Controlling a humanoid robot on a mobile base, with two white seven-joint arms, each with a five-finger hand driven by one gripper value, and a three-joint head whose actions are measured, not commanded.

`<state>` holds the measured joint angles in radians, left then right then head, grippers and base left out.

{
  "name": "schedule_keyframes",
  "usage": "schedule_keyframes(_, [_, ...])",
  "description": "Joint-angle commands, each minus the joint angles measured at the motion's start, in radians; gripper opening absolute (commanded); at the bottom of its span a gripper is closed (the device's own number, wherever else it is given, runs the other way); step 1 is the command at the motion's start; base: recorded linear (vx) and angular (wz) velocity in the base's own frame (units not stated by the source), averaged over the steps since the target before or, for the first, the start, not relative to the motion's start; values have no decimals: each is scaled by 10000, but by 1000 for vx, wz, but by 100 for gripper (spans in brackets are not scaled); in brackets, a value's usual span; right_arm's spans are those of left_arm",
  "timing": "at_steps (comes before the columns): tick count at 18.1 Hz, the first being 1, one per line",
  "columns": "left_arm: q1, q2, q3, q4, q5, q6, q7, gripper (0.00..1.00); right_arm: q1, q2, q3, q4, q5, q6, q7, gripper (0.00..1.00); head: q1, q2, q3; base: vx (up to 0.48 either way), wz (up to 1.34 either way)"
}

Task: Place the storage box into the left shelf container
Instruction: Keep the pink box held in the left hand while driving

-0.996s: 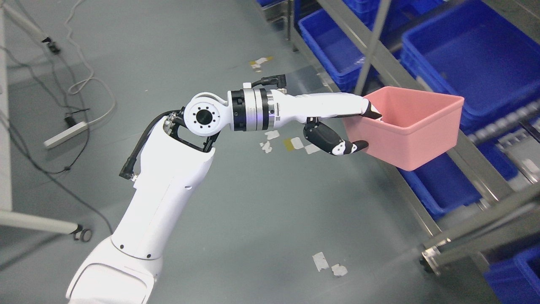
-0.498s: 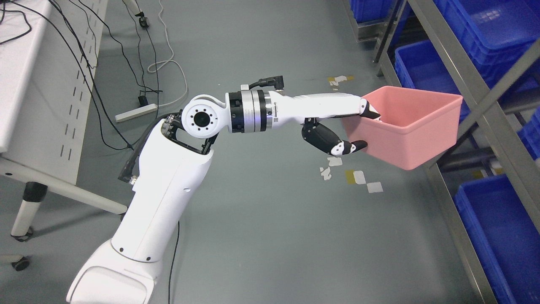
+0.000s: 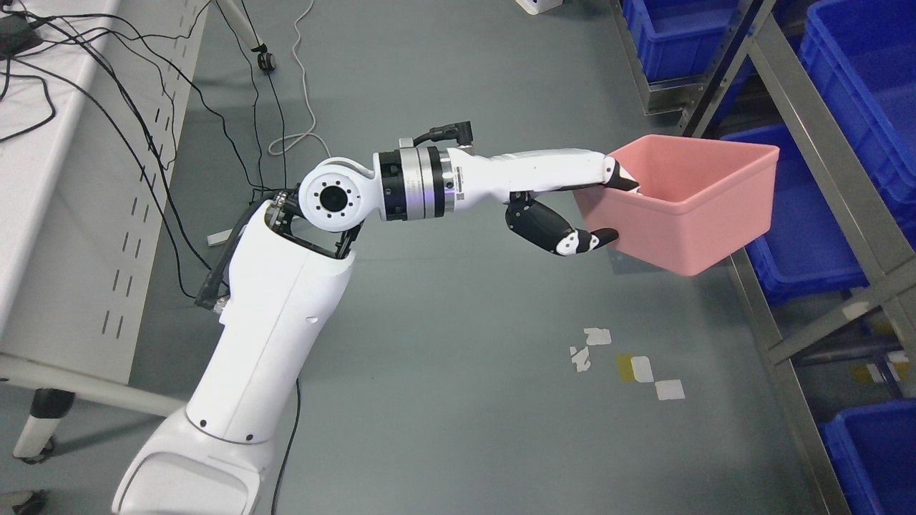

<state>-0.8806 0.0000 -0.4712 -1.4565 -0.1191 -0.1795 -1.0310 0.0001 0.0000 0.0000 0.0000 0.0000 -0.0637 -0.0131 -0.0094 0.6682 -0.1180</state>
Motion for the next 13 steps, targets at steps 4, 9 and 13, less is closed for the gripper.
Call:
schedule_keyframes(4, [17, 175, 264, -23, -5, 199, 2, 3, -62, -175, -30, -174, -15, -7, 9, 100, 0, 0, 0, 401, 43])
schedule_keyframes(9, [1, 175, 448, -54, 10, 184, 2, 3, -62, -175, -30, -174, -15, -7, -7, 100, 0, 0, 0, 381, 158])
schedule_keyframes(13, [-29, 175, 463, -69, 10, 184, 2, 3, -62, -175, -30, -174, -15, -7, 8, 100, 0, 0, 0, 377, 174])
